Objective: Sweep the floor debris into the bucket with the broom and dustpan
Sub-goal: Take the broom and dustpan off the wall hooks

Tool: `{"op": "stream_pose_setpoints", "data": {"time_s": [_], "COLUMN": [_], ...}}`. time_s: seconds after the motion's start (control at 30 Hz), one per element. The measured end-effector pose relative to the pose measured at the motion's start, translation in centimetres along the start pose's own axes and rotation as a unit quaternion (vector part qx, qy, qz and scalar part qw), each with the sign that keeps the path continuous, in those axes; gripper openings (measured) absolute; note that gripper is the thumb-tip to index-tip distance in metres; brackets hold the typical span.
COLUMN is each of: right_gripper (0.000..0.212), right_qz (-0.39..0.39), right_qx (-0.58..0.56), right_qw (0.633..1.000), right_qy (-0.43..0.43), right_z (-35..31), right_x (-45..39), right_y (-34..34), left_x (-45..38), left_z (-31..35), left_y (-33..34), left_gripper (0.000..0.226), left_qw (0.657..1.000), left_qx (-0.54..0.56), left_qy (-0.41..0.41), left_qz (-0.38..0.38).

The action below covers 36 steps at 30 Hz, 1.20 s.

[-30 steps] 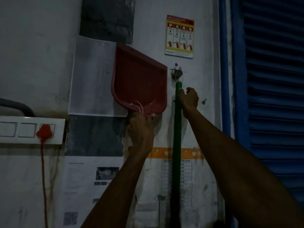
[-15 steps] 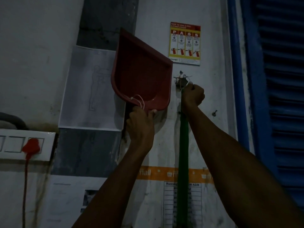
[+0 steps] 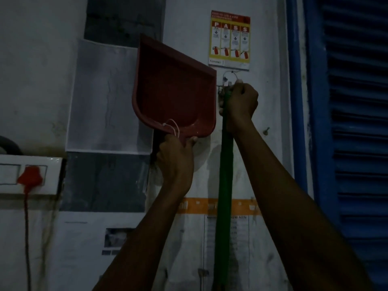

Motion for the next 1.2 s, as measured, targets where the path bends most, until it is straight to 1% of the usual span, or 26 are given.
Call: {"op": "stream_pose_setpoints", "data": {"time_s": [0.07, 0.17, 0.23, 0.3, 0.37, 0.47, 0.53, 0.57, 0.6, 0.67, 0.7, 0.73, 0.8, 0.83, 0.93, 1.0, 1.1, 1.13, 1.2], "right_gripper": [0.037, 0.039, 0.034, 0.03, 0.037, 0.05, 0.053, 0.053, 0.052, 0.05, 0.05, 0.05, 0.049, 0.049, 0.043, 0.042, 0.041, 0.039, 0.037], "right_qz": [-0.002, -0.014, -0.032, -0.062, -0.099, -0.148, -0.185, -0.199, -0.209, -0.223, -0.228, -0.233, -0.243, -0.249, -0.268, -0.268, -0.266, -0.269, -0.267], "right_qx": [0.04, 0.032, 0.039, 0.07, 0.105, 0.121, 0.124, 0.123, 0.123, 0.124, 0.126, 0.123, 0.106, 0.097, 0.082, 0.063, 0.048, 0.046, 0.039], "right_qw": [0.999, 0.999, 0.999, 0.996, 0.99, 0.981, 0.974, 0.971, 0.969, 0.964, 0.961, 0.959, 0.957, 0.956, 0.954, 0.952, 0.949, 0.947, 0.946], "right_qy": [-0.017, 0.003, 0.005, -0.005, 0.001, 0.032, 0.044, 0.049, 0.053, 0.077, 0.09, 0.103, 0.118, 0.122, 0.11, 0.132, 0.161, 0.167, 0.181], "right_z": [-0.8, -1.5, -2.0, -2.6, -2.9, -2.6, -2.8, -3.1, -3.4, -4.2, -4.7, -5.3, -6.6, -7.4, -10.2, -12.1, -15.1, -16.2, -18.2], "right_x": [3.5, 9.0, 12.7, 16.1, 19.8, 26.0, 30.5, 32.8, 34.5, 38.4, 40.3, 42.3, 46.0, 47.9, 53.2, 57.1, 62.1, 63.6, 65.9], "right_y": [-0.9, -2.0, -2.8, -3.3, -3.6, -4.3, -4.4, -4.5, -4.7, -5.0, -5.2, -5.4, -5.7, -6.0, -6.9, -7.8, -8.9, -9.0, -9.3], "left_x": [1.5, 4.7, 7.0, 9.2, 11.6, 16.3, 19.5, 21.2, 22.5, 25.4, 26.8, 28.1, 30.8, 32.4, 37.0, 40.1, 44.9, 46.3, 48.0], "left_z": [-1.7, -4.2, -6.3, -8.9, -11.8, -16.2, -18.4, -19.5, -20.0, -20.8, -21.1, -21.3, -22.1, -22.4, -23.4, -24.2, -24.9, -25.0, -24.7], "left_y": [0.0, -1.0, -2.3, -3.5, -5.0, -8.1, -11.4, -13.3, -15.1, -19.2, -21.3, -23.6, -27.4, -29.4, -35.3, -39.5, -44.6, -46.3, -49.5], "left_gripper": [0.047, 0.044, 0.041, 0.041, 0.046, 0.059, 0.064, 0.062, 0.055, 0.033, 0.023, 0.019, 0.03, 0.033, 0.027, 0.023, 0.026, 0.025, 0.023], "left_qw": [0.999, 0.995, 0.992, 0.987, 0.979, 0.959, 0.949, 0.944, 0.938, 0.926, 0.925, 0.929, 0.931, 0.923, 0.902, 0.89, 0.856, 0.848, 0.846], "left_qx": [0.033, 0.087, 0.101, 0.102, 0.113, 0.126, 0.114, 0.114, 0.123, 0.139, 0.137, 0.124, 0.109, 0.108, 0.091, 0.074, 0.093, 0.097, 0.093], "left_qy": [-0.016, -0.037, -0.057, -0.099, -0.142, -0.209, -0.24, -0.255, -0.266, -0.289, -0.292, -0.287, -0.287, -0.309, -0.373, -0.407, -0.475, -0.49, -0.49], "left_qz": [-0.018, -0.039, -0.054, -0.071, -0.092, -0.142, -0.167, -0.176, -0.183, -0.199, -0.2, -0.197, -0.196, -0.203, -0.2, -0.192, -0.178, -0.176, -0.188]}}
Point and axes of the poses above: each hand's wrist, its own x-axis away from the middle knuckle, its own y-axis out of the palm, z = x × y, the point moved 8 cm from there along -x, towards the middle knuckle, and after that the axes turned 11 degrees about -x, right-handed, at the moved point
